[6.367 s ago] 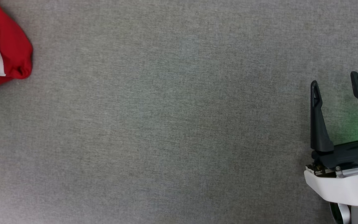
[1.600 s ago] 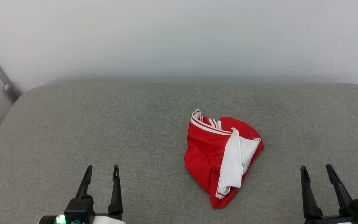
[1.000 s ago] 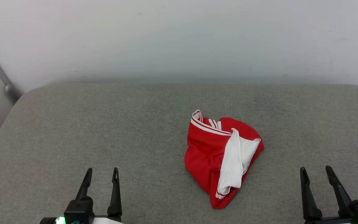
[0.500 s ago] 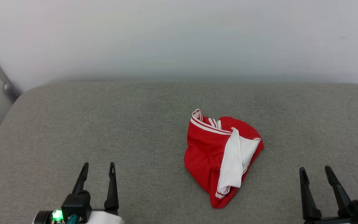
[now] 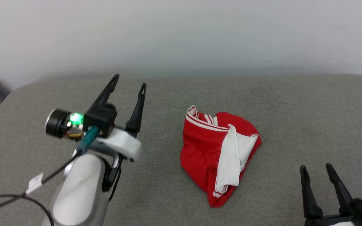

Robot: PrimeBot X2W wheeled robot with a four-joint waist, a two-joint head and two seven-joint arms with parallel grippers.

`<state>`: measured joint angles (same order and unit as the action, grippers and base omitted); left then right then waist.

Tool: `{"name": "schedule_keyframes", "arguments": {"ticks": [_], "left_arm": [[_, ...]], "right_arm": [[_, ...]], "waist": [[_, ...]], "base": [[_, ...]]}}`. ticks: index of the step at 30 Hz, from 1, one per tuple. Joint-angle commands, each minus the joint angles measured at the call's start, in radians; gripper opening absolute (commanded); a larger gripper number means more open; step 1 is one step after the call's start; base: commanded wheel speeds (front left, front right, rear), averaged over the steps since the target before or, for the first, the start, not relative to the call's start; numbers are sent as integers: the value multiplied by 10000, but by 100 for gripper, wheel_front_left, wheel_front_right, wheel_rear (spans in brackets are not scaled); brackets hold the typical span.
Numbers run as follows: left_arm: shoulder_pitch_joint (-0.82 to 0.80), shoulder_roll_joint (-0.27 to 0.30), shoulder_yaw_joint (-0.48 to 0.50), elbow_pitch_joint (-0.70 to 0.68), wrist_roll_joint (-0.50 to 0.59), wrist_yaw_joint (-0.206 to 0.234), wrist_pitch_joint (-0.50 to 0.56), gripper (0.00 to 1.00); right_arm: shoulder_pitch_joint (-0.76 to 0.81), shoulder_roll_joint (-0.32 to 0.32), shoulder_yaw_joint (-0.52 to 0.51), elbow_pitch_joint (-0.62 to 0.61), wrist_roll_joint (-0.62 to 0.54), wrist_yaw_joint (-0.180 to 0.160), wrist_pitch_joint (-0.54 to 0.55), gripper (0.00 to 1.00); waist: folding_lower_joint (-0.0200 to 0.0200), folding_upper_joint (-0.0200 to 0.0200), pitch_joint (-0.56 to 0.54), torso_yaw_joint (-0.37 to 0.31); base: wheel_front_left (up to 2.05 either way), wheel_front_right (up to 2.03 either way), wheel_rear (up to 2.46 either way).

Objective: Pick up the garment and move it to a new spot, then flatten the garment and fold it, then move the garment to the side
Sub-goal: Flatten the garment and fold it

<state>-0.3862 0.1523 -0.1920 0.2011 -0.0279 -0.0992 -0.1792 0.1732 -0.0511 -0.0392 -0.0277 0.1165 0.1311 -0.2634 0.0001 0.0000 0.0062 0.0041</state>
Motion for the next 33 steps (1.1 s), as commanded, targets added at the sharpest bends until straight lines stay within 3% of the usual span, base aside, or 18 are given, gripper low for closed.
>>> {"name": "schedule_keyframes", "arguments": {"ticks": [1, 5, 21, 28, 33], "left_arm": [[-515, 47, -167, 144, -103, -105, 325, 100], [-2904, 457, -1440, 835, -985, -291, 2224, 100], [-8268, 2672, -8308, 1906, -6289, -292, 8290, 100], [-9765, 2974, -10250, 2127, -7975, -293, 9974, 100], [-10221, 3095, -10813, 2240, -8489, -293, 10941, 100]], "right_arm": [[-122, 17, 15, 4, 20, -7, -20, 100], [-399, 19, 53, -76, -8, -7, -20, 100], [-1545, 19, 307, -198, 150, -7, -20, 100], [-2200, 20, 406, -277, 298, -7, -20, 100], [-2616, 20, 504, -333, 455, -7, -20, 100]], "waist": [[-1, 0, 66, -67], [-1, 0, 512, -277], [-1, 0, 2523, -1162], [-1, 0, 3701, -1658], [-1, 0, 4419, -1980]], "base": [[0, 0, 0], [0, 0, 0], [0, 0, 0], [0, 0, 0], [0, 0, 0]]}}
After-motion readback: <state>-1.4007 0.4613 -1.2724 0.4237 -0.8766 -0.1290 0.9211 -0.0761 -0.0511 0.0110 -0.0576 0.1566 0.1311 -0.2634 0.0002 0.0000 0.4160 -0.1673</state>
